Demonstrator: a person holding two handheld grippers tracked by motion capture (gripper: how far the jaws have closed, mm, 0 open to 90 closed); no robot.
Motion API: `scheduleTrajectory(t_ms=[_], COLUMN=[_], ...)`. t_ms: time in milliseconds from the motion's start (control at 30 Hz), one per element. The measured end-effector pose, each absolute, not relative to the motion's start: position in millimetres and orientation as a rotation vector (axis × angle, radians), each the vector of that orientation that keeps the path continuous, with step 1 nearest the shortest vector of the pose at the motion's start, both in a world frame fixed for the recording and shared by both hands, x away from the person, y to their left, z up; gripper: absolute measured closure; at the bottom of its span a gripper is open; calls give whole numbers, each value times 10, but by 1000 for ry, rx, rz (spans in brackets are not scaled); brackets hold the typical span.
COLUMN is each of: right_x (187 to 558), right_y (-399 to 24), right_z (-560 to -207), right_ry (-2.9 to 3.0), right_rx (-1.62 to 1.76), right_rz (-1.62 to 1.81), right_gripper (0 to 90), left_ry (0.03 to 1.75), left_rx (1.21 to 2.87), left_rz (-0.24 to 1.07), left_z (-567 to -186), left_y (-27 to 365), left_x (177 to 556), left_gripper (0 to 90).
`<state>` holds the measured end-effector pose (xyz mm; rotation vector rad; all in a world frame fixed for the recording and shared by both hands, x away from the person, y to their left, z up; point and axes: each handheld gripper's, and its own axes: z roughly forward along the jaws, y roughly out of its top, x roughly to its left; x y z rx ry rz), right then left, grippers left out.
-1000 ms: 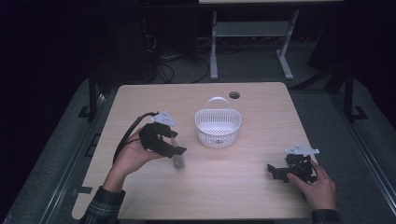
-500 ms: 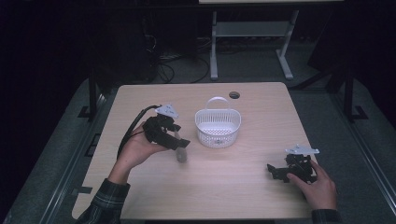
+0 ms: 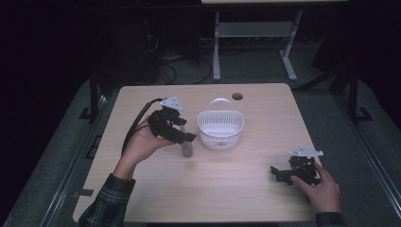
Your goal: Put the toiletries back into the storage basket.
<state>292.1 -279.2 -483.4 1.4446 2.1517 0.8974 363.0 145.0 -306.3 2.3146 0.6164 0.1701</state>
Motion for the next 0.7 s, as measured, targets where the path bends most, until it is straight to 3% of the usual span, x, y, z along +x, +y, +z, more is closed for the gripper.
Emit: scheduleTrajectory(t_ms=[700], right_x=[2921], right_y=[-2792], right_z=[-4834], right_ry=[2151], right_rx=[1446], right_rz=[897], right_gripper=[0], left_ry=[613], left_rx=[2276], left_rz=[169], left_z=[-2871], left_y=[1377], left_x=[3754], left_gripper=[299])
